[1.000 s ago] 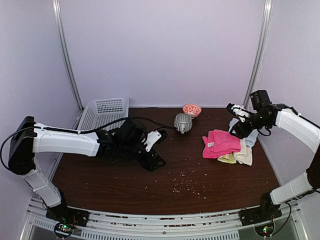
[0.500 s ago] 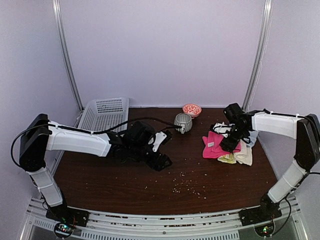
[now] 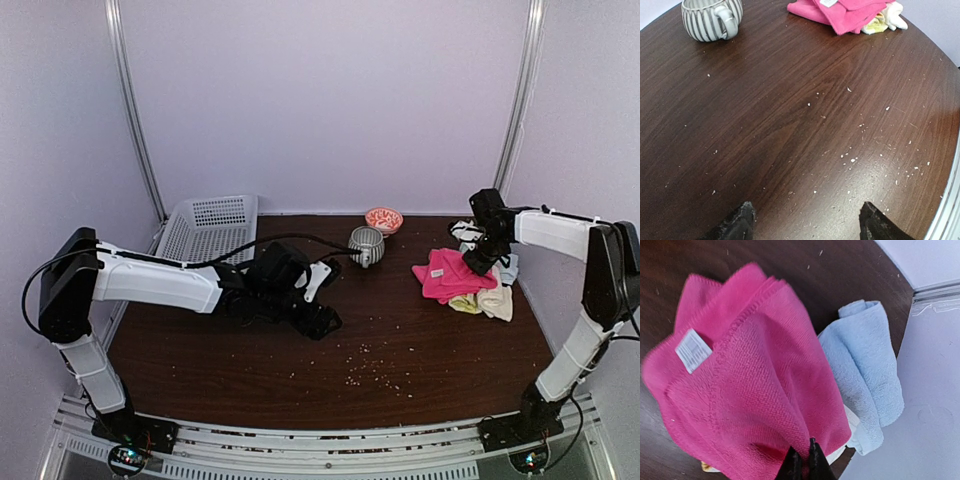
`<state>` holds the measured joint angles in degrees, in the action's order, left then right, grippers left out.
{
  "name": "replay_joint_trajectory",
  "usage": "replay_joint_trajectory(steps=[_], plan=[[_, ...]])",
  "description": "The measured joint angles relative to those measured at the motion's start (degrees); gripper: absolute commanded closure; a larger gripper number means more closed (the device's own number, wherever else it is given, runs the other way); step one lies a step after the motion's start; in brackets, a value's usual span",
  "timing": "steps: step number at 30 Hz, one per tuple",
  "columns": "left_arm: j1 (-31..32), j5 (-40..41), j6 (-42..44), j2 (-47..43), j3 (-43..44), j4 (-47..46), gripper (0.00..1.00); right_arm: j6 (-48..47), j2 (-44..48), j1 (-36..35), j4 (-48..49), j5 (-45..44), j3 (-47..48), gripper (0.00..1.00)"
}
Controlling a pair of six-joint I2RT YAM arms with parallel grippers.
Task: Roll the towels
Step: Pick up the towel from the towel pile, then place the towel at the center of the board.
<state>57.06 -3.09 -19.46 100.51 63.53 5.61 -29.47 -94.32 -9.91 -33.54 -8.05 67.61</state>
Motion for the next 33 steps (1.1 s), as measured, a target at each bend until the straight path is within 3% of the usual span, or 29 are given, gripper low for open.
replay_joint_trajectory(steps=[7, 14, 17, 21, 26, 30, 33], plan=[[0.0, 3.56, -0.61, -1.05, 0.0, 0.33, 0.27, 1.75, 7.37, -0.26, -5.66, 12.17, 8.07, 1.0], [0.0, 16.33, -4.63, -9.4, -0.52, 2.47, 0.21, 4.17, 12.81, -6.51, -9.18, 24.55, 17.31, 1.0], [-0.42, 23.04, -8.02, -13.4, -0.98, 4.39, 0.21, 4.26, 9.84, -13.31, -11.61, 30.62, 21.22, 1.0], [-1.16, 31.89, -12.15, -17.7, -1.75, 8.66, 0.16, 3.87, -0.31, -21.14, -19.71, 41.7, 35.85, 1.0], [-1.77, 42.42, -16.68, -27.87, -5.66, 12.44, 0.14, 6.69, 1.09, -22.73, -17.88, 55.82, 48.5, 1.0], [-3.26, 46.71, -17.77, -34.1, -6.95, 13.14, 0.14, 8.74, 10.78, -20.06, -12.22, 62.64, 47.04, 1.0], [-3.72, 47.47, -16.92, -35.6, -6.95, 13.38, 0.15, 7.63, 18.84, -12.66, -9.57, 67.63, 36.15, 1.0]])
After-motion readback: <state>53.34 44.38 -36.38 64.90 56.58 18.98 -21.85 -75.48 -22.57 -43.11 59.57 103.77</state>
